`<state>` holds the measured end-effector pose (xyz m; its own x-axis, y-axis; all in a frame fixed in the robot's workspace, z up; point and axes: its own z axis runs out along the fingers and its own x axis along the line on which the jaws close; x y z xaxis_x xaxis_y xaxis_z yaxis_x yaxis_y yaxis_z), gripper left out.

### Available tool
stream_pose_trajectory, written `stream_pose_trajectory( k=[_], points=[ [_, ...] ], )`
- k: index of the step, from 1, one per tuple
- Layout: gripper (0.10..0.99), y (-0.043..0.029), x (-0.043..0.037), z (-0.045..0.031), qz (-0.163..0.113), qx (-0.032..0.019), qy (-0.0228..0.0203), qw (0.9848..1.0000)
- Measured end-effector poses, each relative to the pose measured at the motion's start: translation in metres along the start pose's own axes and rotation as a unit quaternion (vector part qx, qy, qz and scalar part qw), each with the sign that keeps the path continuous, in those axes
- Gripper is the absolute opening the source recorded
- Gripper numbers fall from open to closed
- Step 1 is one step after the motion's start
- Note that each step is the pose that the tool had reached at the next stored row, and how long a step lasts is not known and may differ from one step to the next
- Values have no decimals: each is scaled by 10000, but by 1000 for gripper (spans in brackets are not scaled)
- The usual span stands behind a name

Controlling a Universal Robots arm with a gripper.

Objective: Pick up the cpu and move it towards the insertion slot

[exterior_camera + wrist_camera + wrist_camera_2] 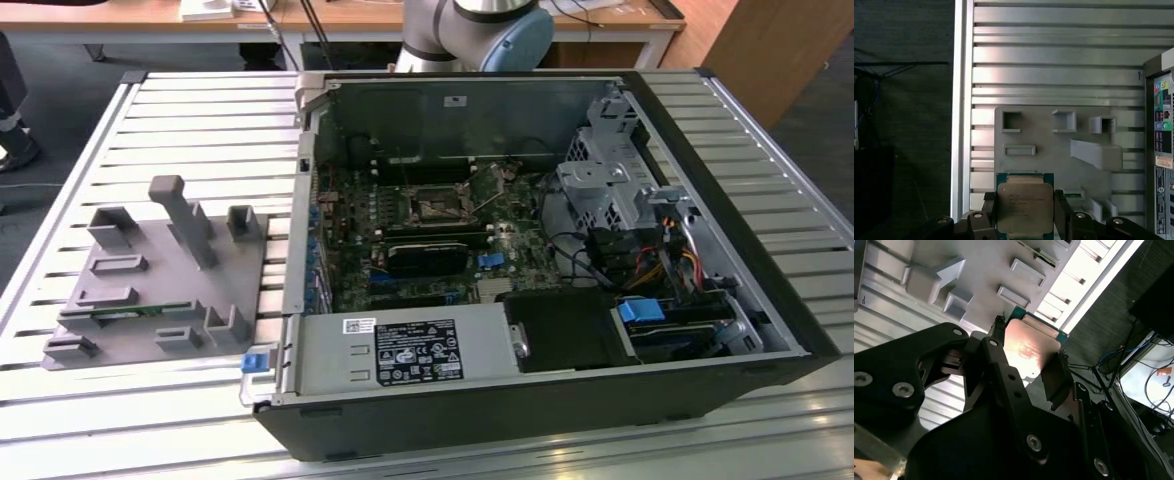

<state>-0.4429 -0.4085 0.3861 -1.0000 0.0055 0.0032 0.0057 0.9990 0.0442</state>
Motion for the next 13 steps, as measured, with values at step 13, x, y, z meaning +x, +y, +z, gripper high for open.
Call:
stream_pose_trajectory(
  k=[13],
  points=[
    [541, 16, 1, -241, 0, 0, 0, 10000]
  ],
)
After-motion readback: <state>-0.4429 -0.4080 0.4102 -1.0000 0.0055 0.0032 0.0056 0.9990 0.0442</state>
